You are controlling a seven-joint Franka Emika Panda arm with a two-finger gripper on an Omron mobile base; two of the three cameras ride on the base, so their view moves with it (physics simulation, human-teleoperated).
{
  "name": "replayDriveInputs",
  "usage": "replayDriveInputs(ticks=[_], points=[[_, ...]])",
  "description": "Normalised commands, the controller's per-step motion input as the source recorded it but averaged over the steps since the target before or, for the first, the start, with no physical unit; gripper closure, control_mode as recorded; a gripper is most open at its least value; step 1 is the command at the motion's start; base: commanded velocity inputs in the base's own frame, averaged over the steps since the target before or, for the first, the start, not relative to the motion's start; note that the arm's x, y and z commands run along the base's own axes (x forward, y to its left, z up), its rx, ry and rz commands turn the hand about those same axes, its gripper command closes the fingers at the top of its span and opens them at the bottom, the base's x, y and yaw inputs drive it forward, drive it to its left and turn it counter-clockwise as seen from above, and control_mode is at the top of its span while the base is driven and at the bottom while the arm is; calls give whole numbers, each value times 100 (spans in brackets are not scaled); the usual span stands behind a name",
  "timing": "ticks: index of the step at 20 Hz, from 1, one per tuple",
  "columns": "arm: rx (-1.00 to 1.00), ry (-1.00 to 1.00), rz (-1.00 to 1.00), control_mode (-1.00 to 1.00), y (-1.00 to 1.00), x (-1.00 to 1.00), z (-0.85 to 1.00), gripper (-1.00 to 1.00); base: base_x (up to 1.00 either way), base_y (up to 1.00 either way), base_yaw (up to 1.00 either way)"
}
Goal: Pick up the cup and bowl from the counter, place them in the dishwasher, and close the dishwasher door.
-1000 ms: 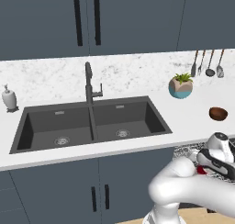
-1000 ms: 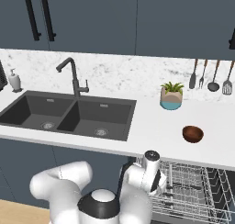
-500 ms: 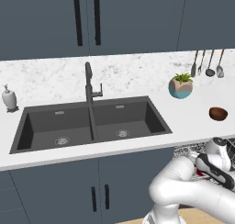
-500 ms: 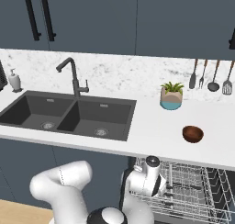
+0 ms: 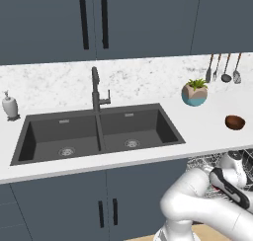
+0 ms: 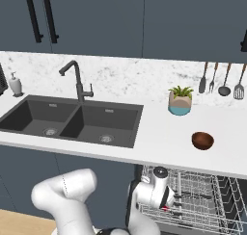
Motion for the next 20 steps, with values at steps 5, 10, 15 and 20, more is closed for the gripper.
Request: replayDriveInputs(ticks=[5, 10, 15, 20], points=[[2, 0, -1, -100, -5, -19, -21, -100, 0, 0, 0], [6, 0, -1, -100, -15, -19, -1, -100, 0, 0, 0], [1, 2, -12, -100, 3, -38, 69, -100, 0, 0, 0], [-2, 6, -14, -100, 29, -69, 100, -100, 0, 0, 0]])
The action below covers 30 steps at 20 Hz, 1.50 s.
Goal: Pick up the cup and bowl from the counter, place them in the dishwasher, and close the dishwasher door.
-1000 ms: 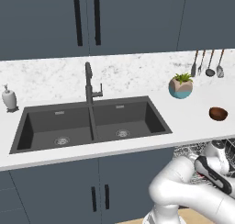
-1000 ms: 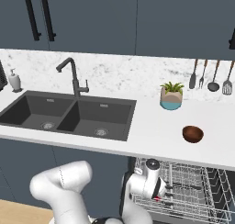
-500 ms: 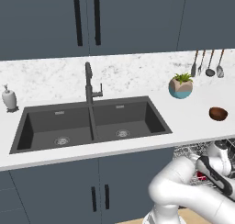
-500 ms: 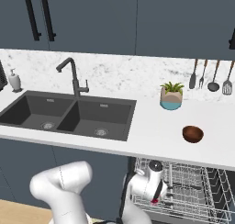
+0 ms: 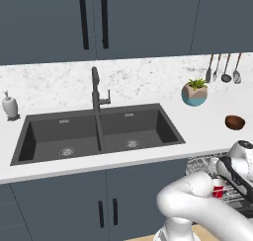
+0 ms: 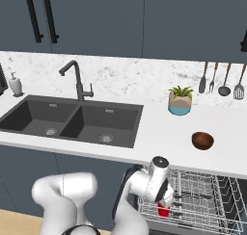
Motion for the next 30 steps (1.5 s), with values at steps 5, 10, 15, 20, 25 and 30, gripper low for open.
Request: replayDriveInputs(ticks=[5, 10, 15, 20, 25, 30], points=[[-6, 8, -15, -100, 23, -60, 100, -100, 0, 0, 0], [-4, 0, -7, -100, -4, -18, 100, -100, 0, 0, 0], [-2, 0, -1, -100, -70, 5, 100, -100, 0, 0, 0], [0, 1, 6, -100, -93, 28, 100, -100, 0, 0, 0], [0, 15, 13, -100, -100, 61, 84, -100, 0, 0, 0], [2, 6, 20, -100, -100, 80, 46, -100, 0, 0, 0]])
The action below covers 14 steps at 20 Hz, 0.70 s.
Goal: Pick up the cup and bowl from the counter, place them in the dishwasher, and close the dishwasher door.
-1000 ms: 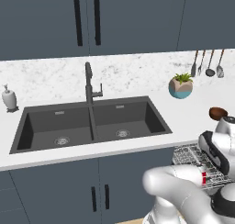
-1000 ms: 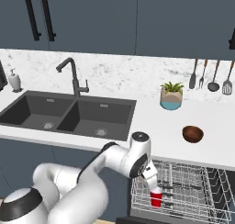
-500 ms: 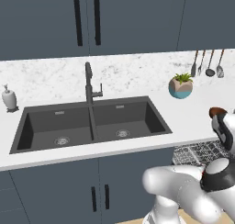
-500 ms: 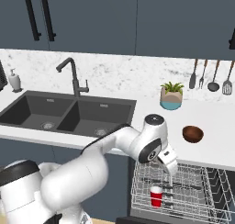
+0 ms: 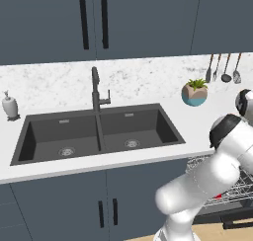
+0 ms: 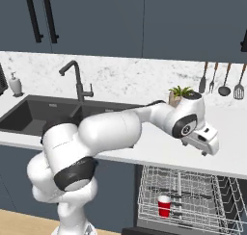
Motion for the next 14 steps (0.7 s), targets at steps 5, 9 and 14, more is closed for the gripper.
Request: replayDriveInputs(ticks=[5, 9, 14], points=[[5, 0, 29, -100, -74, 75, -18, -100, 0, 0, 0], [9, -1, 43, -100, -28, 67, -32, -100, 0, 0, 0], [16, 2, 37, -100, -45, 68, 25, -100, 0, 0, 0]])
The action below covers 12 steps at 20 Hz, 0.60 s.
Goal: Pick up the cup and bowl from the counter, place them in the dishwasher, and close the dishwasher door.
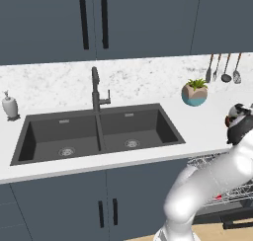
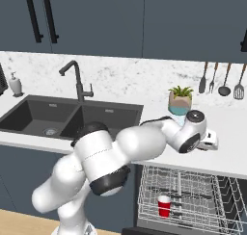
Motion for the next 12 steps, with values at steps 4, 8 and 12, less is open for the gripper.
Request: replayDriveInputs(ticks=[4, 8, 12], points=[[8, 6, 19, -100, -17, 31, 74, -100, 0, 0, 0], [0, 11, 4, -100, 1, 1, 34, -100, 0, 0, 0], [-1, 15, 7, -100, 0, 0, -22, -100, 0, 0, 0]])
